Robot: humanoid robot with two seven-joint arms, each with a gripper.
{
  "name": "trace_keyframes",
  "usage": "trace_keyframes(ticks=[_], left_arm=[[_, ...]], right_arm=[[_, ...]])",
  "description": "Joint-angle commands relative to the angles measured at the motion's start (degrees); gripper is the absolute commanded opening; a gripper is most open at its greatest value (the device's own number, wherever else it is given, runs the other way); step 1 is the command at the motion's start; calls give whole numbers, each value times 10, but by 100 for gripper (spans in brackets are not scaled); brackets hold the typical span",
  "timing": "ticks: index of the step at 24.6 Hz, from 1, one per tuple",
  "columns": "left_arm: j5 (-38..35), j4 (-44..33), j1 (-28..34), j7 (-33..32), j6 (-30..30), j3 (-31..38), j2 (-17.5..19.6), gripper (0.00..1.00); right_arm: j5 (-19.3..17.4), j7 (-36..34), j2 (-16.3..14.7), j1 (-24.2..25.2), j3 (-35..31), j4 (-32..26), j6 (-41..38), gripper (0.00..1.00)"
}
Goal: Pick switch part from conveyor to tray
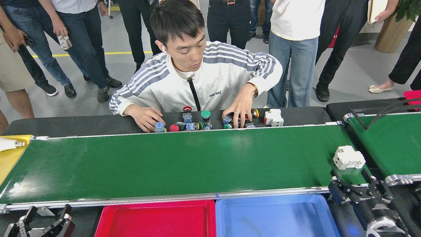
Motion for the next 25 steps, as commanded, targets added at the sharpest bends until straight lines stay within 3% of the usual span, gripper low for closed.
trace_keyframes(ticks=[1,9,25], left_arm=[[-1,-7,-5,3,-1,1,4,100],[-2,-5,-5,3,-1,1,7,100],[-4,-3,-19,3,3,-12,9,100]], right_arm=[[1,7,-10,-16,7,3,3,100],[1,8,-28,-32,31,20,31,100],[1,18,-27,-61,109,37,30,100]])
